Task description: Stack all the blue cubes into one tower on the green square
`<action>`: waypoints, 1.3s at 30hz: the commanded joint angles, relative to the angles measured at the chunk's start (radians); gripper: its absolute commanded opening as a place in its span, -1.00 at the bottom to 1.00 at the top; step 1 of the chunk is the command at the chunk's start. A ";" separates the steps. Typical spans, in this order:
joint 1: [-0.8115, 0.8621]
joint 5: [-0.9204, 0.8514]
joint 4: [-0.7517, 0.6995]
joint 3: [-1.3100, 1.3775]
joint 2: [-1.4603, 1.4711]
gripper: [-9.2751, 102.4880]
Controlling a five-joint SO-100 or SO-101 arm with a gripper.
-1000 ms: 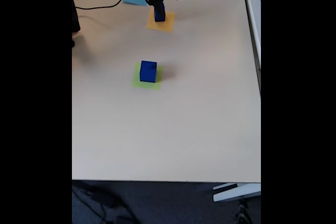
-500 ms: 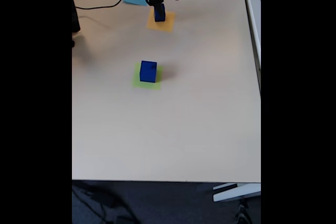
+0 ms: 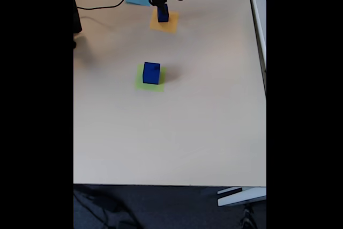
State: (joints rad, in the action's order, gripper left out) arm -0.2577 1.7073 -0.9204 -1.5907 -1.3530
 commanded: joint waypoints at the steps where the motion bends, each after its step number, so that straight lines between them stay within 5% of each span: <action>1: 0.008 -0.003 -0.034 0.032 -0.098 -0.83; 17: -0.003 0.015 -0.244 0.265 -0.064 -0.83; 39: -0.308 0.672 -0.236 0.403 0.126 -0.83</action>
State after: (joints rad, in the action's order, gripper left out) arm -0.5492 2.3224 -1.1658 -1.2548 -1.2180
